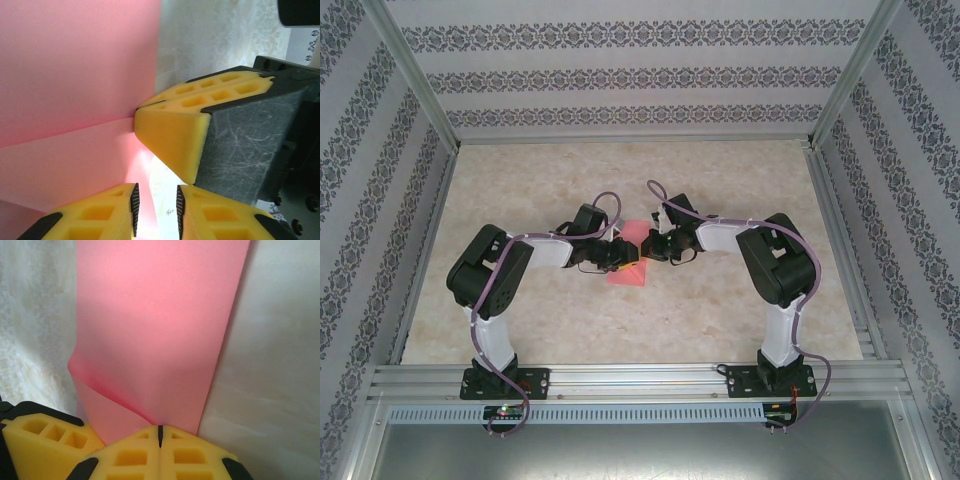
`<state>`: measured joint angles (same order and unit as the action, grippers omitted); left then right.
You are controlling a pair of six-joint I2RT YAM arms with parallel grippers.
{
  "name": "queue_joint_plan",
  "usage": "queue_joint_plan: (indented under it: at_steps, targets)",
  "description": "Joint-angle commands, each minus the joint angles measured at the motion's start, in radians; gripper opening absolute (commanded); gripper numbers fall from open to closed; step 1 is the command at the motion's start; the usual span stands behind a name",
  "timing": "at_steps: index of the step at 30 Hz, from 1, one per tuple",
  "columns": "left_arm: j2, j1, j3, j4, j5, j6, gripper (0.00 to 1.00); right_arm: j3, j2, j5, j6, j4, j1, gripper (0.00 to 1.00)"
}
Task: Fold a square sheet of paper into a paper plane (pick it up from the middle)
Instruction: Fold the triangle a second time at the center of the table.
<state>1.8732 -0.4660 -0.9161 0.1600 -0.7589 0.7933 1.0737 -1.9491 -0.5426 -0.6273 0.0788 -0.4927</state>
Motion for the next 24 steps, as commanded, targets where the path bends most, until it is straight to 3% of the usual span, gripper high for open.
queue_joint_plan:
  at_steps: [1, 24]
  targets:
    - [0.024, -0.012, -0.015, -0.016, -0.006, -0.005, 0.29, 0.015, -0.01, 0.027, 0.022, 0.015, 0.011, 0.0]
    - [0.031, -0.013, -0.019, -0.011, -0.014, -0.005, 0.23, 0.012, 0.011, 0.052, 0.031, 0.016, 0.013, 0.0]
